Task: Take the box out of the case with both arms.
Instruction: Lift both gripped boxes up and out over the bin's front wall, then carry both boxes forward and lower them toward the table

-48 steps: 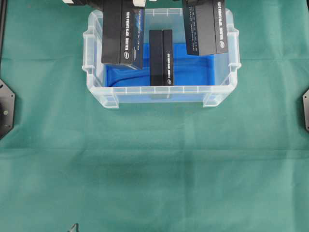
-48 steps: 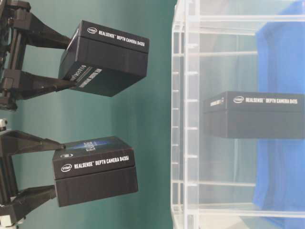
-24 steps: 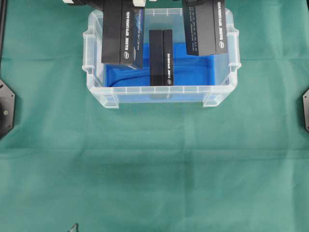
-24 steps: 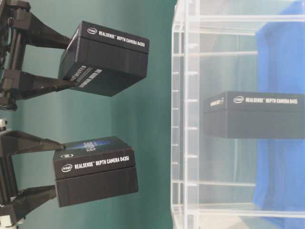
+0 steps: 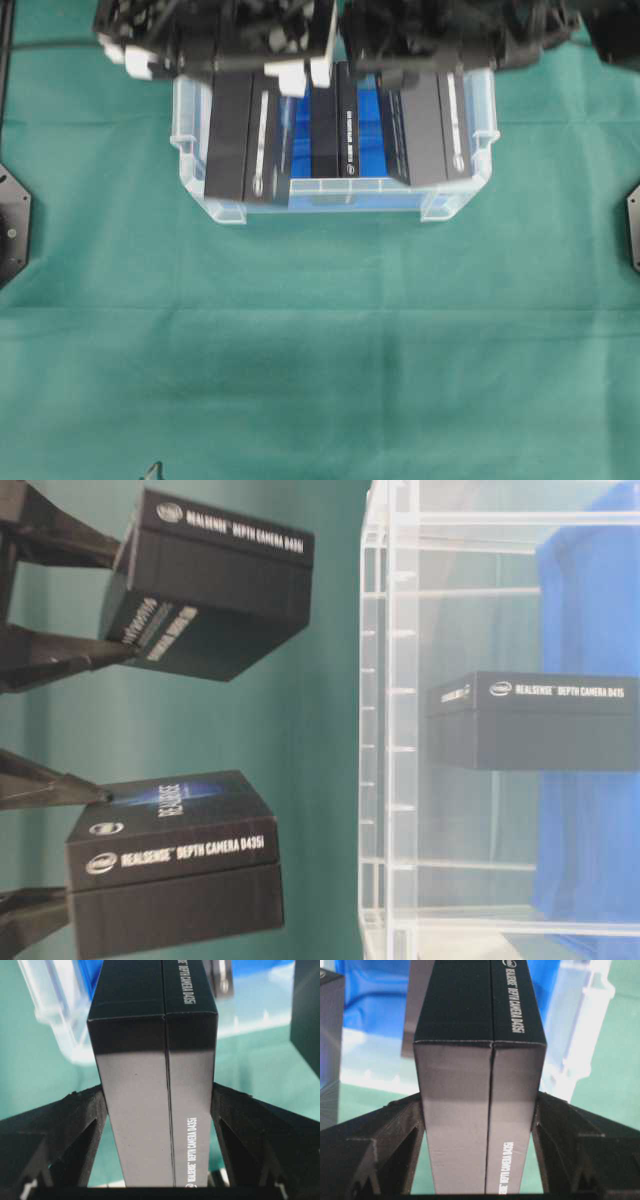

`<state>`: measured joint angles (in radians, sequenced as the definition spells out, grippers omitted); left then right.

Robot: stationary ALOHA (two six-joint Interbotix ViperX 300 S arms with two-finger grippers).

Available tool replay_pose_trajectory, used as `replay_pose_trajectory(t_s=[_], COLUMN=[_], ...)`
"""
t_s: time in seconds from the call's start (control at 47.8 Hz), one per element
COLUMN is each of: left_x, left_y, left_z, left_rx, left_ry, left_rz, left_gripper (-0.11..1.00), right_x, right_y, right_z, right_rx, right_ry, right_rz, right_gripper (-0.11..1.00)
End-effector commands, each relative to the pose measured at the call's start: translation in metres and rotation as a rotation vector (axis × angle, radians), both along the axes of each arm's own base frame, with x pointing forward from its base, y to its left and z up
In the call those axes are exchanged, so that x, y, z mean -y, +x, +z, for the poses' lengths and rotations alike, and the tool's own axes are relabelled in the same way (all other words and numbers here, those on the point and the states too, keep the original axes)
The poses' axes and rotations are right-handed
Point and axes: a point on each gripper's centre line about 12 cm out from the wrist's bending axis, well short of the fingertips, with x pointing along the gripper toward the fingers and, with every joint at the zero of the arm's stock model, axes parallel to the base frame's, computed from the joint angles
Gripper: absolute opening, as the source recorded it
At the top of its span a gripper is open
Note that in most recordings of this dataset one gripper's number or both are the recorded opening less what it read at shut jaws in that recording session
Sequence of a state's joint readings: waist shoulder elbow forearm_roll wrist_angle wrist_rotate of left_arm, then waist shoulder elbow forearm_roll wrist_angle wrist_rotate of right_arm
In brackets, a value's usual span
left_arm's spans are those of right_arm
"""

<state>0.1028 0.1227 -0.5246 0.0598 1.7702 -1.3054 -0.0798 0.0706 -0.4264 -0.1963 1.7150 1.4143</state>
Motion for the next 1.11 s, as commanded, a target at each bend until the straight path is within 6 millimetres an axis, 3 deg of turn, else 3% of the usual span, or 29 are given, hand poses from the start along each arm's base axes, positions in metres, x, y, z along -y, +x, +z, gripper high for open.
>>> replay_pose_trajectory(t_s=[0.0, 0.335, 0.586, 0.775, 1.089], left_x=[0.017, 0.099, 0.141, 0.155, 0.158], left_y=[-0.005, -0.003, -0.009, -0.012, -0.013], left_z=[0.015, 0.01, 0.006, 0.006, 0.006], left_rx=[0.047, 0.048, 0.043, 0.043, 0.046], left_ry=[-0.001, -0.052, -0.08, -0.088, -0.093], left_rz=[-0.008, 0.022, 0.047, 0.062, 0.071], left_gripper=[0.63, 0.63, 0.63, 0.63, 0.63], right_x=[-0.019, -0.1, -0.139, -0.151, -0.154], right_y=[-0.006, -0.011, -0.016, -0.018, -0.019], right_z=[0.017, 0.014, 0.012, 0.012, 0.012], right_rx=[0.043, 0.035, 0.056, 0.059, 0.058], right_ry=[0.001, 0.036, 0.048, 0.054, 0.054], right_rz=[0.024, 0.037, 0.019, 0.023, 0.026], right_gripper=[0.65, 0.65, 0.65, 0.65, 0.65])
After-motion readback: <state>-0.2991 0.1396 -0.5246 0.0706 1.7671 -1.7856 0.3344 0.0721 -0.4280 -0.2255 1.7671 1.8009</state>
